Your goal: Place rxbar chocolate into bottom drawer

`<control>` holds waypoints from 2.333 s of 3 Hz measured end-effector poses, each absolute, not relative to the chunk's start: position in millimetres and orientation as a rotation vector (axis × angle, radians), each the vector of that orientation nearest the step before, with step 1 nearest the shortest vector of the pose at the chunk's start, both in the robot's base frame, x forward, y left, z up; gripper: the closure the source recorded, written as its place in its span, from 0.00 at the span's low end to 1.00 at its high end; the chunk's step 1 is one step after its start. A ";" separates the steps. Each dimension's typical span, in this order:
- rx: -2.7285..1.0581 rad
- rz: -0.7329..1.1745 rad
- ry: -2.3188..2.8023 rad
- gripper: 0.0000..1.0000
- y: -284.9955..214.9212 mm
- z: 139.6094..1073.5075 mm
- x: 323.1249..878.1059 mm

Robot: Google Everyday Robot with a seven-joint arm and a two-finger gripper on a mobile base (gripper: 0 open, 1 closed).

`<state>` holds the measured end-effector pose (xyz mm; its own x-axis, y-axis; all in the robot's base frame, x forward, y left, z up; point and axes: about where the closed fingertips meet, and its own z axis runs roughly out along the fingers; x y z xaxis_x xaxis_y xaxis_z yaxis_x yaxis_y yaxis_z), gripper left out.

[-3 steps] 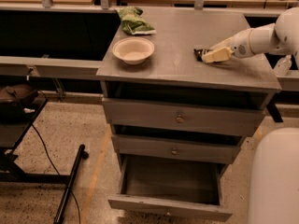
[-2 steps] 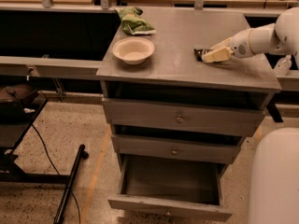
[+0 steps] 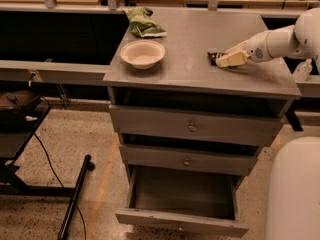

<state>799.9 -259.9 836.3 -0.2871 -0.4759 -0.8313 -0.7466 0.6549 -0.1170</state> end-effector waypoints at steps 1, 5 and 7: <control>-0.957 0.368 1.945 1.00 -259.8 836.4 799.9; -0.958 0.369 1.945 1.00 -259.5 836.8 799.7; -0.958 0.369 1.945 1.00 -259.5 836.9 799.7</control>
Offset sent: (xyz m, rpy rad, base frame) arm -0.1295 0.0535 0.1471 0.0819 -0.1941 0.3292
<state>799.7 -259.5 836.9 -0.2864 -0.4758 -0.8316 -0.7475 0.6539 -0.1167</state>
